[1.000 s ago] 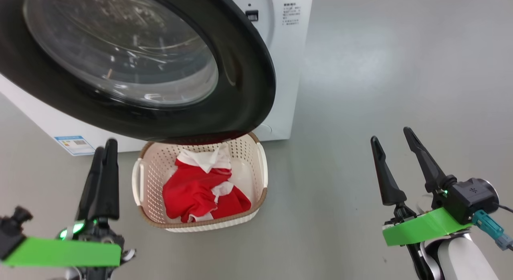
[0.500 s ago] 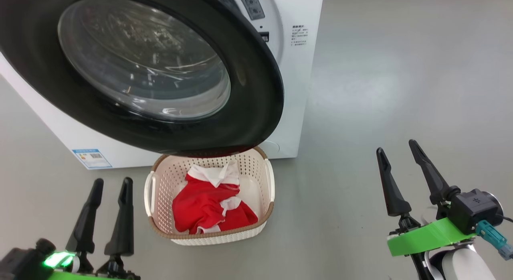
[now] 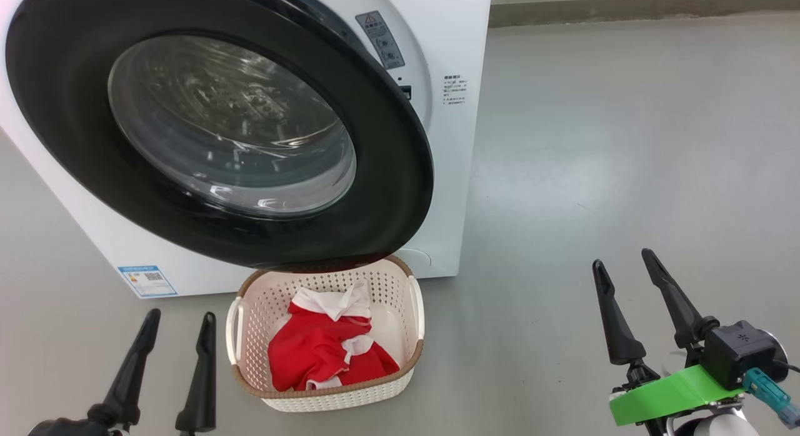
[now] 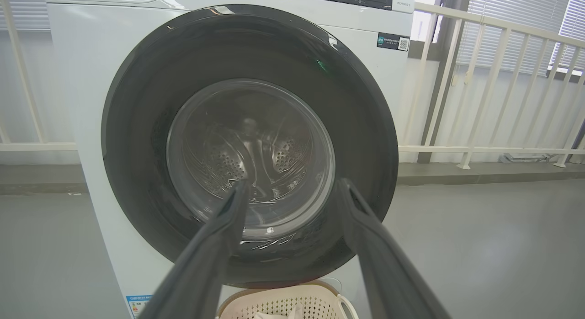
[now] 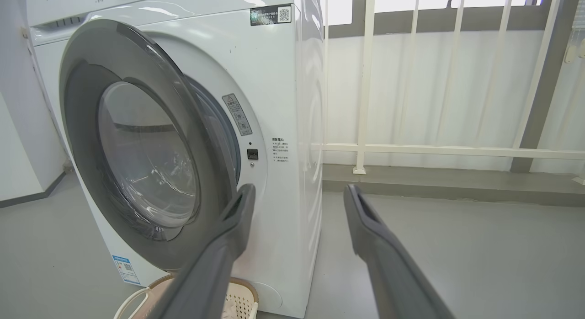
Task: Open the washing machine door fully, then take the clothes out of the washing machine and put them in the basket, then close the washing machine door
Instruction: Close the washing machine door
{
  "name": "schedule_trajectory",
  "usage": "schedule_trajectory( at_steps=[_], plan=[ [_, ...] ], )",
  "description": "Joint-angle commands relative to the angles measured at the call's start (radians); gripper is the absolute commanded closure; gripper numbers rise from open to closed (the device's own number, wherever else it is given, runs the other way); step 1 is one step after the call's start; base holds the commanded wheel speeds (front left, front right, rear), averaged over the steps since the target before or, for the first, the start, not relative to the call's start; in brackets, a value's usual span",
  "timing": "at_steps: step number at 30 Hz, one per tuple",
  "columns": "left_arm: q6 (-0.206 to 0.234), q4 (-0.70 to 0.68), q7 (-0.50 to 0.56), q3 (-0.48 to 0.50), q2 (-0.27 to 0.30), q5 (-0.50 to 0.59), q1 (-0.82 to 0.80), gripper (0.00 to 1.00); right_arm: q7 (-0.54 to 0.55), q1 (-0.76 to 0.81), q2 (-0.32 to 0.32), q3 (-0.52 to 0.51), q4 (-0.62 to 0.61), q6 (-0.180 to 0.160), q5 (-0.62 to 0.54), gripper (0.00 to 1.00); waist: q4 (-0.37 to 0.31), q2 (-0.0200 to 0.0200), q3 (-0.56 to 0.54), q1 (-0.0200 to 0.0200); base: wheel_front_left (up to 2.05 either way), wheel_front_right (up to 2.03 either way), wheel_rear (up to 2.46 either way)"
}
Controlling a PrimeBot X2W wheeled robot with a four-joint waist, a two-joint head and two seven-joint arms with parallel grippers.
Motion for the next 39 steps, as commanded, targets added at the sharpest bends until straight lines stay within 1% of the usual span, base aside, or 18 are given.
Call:
schedule_trajectory(
  at_steps=[1,8,19,31,34,35,36,37,38,39],
  plan=[
    [-0.002,-0.029,-0.012,0.043,0.005,0.025,-0.011,0.00,-0.006,-0.011,-0.003,0.020,-0.027,0.002,0.002,0.00,-0.002,0.0000,-0.003,0.0000,0.00,0.00,0.00],
    [-0.011,-0.025,-0.012,0.045,-0.004,0.088,0.000,0.00,-0.006,-0.003,-0.003,0.021,-0.038,0.002,-0.005,0.00,0.001,0.0000,-0.003,0.0000,0.00,0.00,0.00],
    [-0.032,-0.007,-0.012,0.052,-0.024,0.115,0.004,0.00,-0.006,0.003,-0.003,0.020,-0.039,0.002,-0.013,0.00,0.009,0.0000,-0.001,0.0000,0.00,0.00,0.00],
    [-0.045,-0.002,-0.012,0.056,-0.041,0.132,0.005,0.00,-0.006,0.001,-0.003,0.018,-0.042,0.002,-0.016,0.00,0.017,0.0000,0.006,0.0000,0.00,0.00,0.00],
    [-0.048,-0.006,-0.012,0.056,-0.045,0.135,0.002,0.00,-0.006,-0.006,-0.003,0.026,-0.040,0.002,-0.033,0.00,0.023,0.0000,0.011,0.0000,0.00,0.00,0.00],
    [-0.049,-0.007,-0.012,0.056,-0.046,0.136,0.001,0.00,-0.006,-0.010,-0.003,0.030,-0.039,0.002,-0.039,0.21,0.027,0.0000,0.012,0.0000,0.00,0.00,0.00],
    [-0.050,-0.010,-0.012,0.054,-0.047,0.137,0.000,0.00,-0.006,-0.014,-0.003,0.034,-0.036,0.002,-0.044,0.55,0.031,0.0000,0.014,0.0000,0.00,0.00,0.00],
    [-0.051,-0.013,-0.012,0.052,-0.048,0.139,-0.001,0.00,-0.006,-0.020,-0.003,0.043,-0.031,0.002,-0.049,0.81,0.036,0.0000,0.018,0.0000,0.00,0.00,0.00],
    [-0.052,-0.016,-0.012,0.050,-0.049,0.140,-0.004,0.00,-0.006,-0.027,-0.003,0.051,-0.026,0.002,-0.054,1.00,0.042,0.0000,0.022,0.0000,0.00,0.00,0.00],
    [-0.053,-0.020,-0.012,0.047,-0.050,0.141,-0.006,0.00,-0.006,-0.036,-0.003,0.059,-0.018,0.002,-0.057,1.00,0.048,0.0000,0.027,0.0000,0.00,0.00,0.00]
  ],
)
